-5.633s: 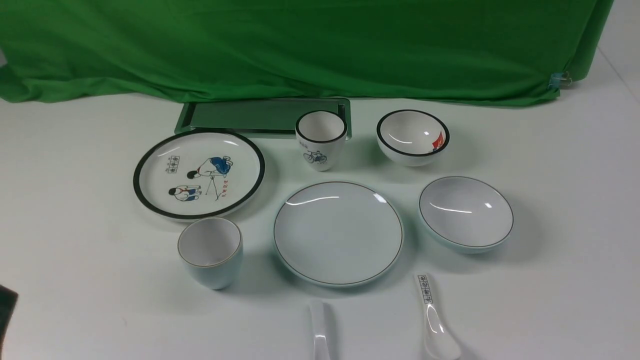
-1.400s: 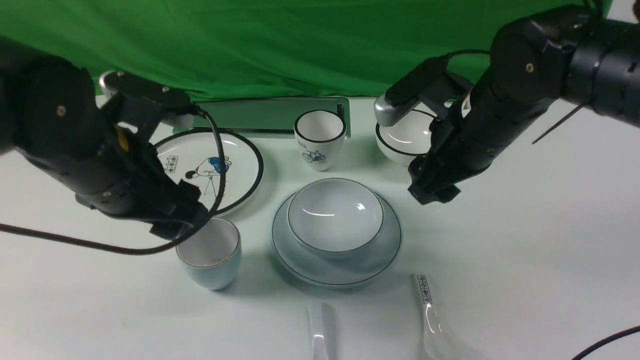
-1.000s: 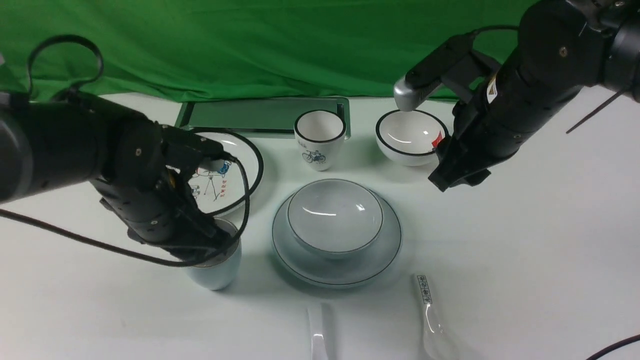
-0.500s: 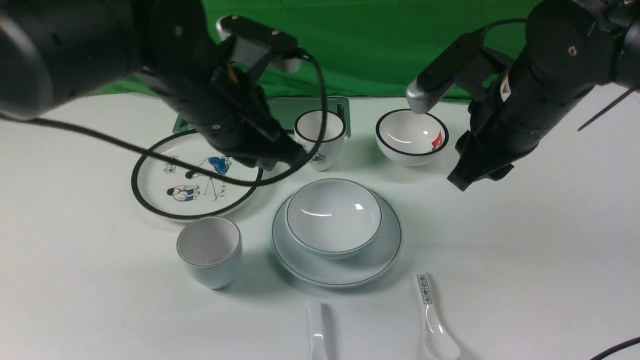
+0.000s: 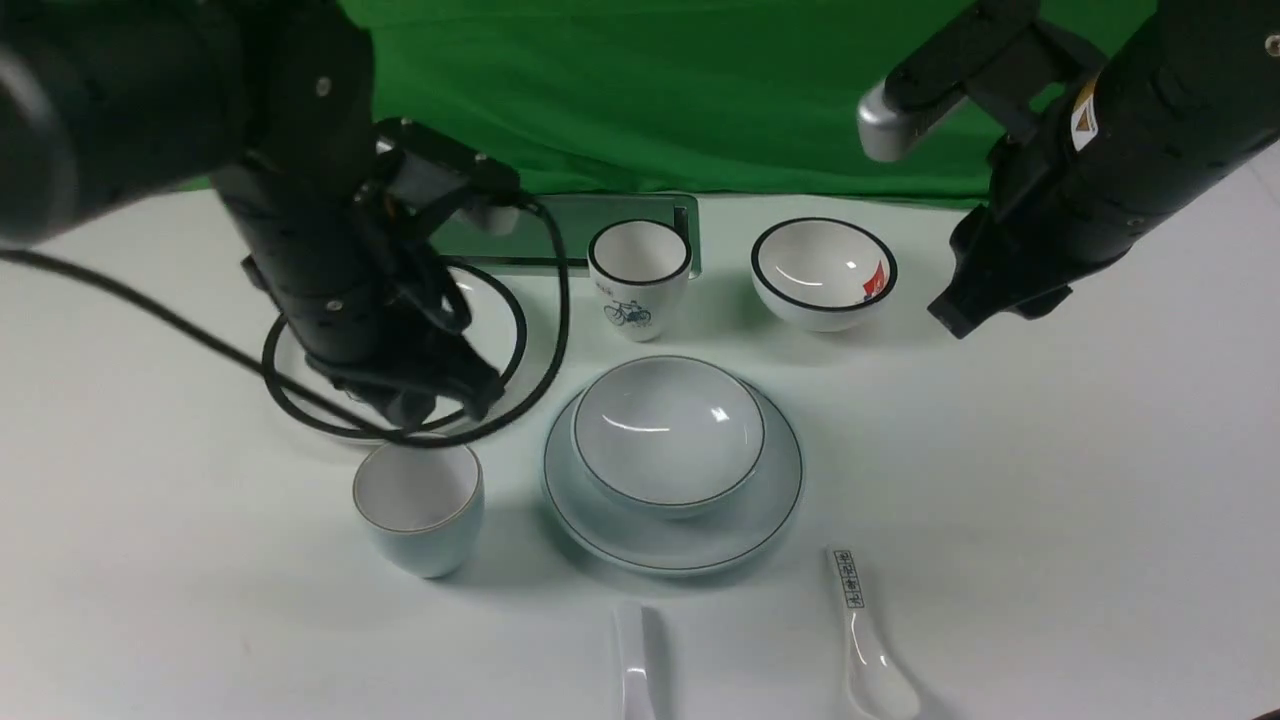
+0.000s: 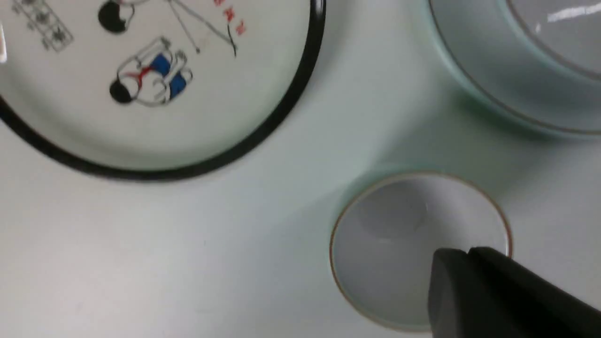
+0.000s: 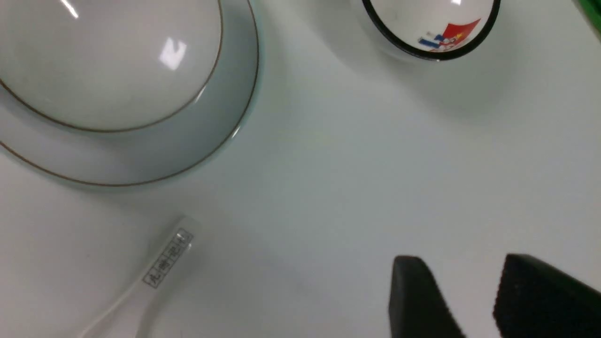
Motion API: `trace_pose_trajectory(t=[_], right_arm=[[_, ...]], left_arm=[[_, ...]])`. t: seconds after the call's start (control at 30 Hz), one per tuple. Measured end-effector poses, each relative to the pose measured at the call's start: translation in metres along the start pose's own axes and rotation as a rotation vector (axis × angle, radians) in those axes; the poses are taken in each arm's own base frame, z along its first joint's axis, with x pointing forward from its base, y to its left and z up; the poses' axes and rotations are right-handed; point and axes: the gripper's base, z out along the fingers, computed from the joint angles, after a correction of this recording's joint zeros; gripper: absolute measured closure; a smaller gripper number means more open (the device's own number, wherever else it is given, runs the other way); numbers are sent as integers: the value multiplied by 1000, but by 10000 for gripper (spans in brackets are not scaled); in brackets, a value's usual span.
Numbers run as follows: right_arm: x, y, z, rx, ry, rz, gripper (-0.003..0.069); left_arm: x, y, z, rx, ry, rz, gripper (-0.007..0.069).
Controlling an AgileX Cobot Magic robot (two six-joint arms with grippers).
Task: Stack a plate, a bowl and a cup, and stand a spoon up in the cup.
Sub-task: Use the left arm to grab a blue teacup, then use the left arm to put the blue teacup into the blue rice bowl in the middle
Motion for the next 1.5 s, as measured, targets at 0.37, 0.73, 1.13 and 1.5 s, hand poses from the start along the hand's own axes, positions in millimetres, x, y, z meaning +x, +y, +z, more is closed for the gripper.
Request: trace_pose_trajectory(t=[0.37, 0.73, 1.13, 1.5], right_arm=[[-5, -1, 0, 12, -52, 17, 372], [-3, 2, 9, 11, -69, 20, 372], [1, 3, 13, 15, -58, 11, 372], [12, -9, -37, 116, -136, 33, 377]], left_arm=[[34, 26, 17, -16, -70, -226, 580], [25, 39, 64, 43, -34, -314, 235], [23, 37, 65, 83, 14, -236, 631], [-63, -3, -7, 85, -255, -19, 631]])
